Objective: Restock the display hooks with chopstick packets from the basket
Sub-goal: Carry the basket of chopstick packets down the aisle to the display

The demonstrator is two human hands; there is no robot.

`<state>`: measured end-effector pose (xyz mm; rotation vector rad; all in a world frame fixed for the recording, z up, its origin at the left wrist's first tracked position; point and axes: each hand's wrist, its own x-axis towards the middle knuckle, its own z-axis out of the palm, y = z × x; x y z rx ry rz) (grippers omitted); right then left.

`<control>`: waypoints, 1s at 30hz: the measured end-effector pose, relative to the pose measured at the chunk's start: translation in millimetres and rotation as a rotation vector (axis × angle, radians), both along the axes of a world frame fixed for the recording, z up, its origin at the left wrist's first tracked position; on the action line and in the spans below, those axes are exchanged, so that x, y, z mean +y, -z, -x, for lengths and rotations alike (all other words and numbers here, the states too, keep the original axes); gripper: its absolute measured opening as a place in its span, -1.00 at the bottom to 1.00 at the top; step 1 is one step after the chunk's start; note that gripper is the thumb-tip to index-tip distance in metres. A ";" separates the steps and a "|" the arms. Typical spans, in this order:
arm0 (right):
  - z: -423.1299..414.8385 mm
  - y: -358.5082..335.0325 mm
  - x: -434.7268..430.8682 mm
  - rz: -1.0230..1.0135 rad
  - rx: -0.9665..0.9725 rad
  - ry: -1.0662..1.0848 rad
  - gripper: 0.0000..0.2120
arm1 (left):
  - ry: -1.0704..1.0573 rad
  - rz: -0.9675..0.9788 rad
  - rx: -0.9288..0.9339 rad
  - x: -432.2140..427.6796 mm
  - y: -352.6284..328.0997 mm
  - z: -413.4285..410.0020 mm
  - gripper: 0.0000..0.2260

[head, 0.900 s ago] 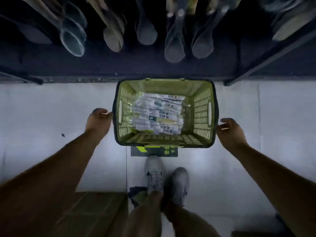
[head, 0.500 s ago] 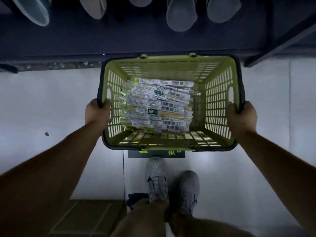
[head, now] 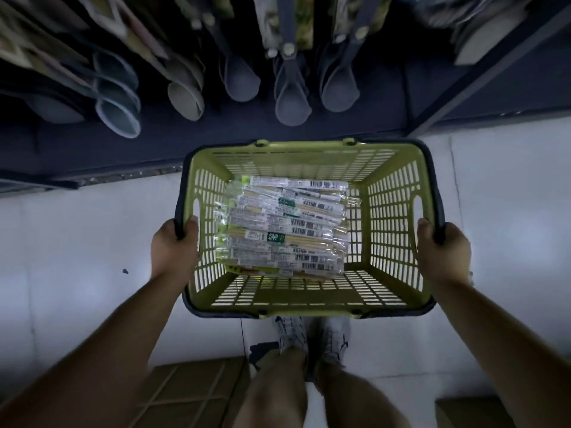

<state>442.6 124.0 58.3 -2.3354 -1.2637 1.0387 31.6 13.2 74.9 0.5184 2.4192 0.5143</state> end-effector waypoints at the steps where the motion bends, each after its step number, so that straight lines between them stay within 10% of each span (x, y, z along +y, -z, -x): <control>1: -3.8 -27.0 -4.2 0.004 0.009 0.015 -0.64 | 0.013 0.001 -0.001 1.0 -27.3 -3.4 -0.63; 15: -82.4 -332.4 -80.4 -0.063 0.090 0.420 -0.69 | 0.375 -0.154 0.020 70.3 -317.4 -71.5 -0.67; 30: -246.6 -411.1 -123.3 -0.213 0.063 0.800 -0.75 | 0.850 -0.179 -0.046 204.2 -386.6 -292.1 -0.72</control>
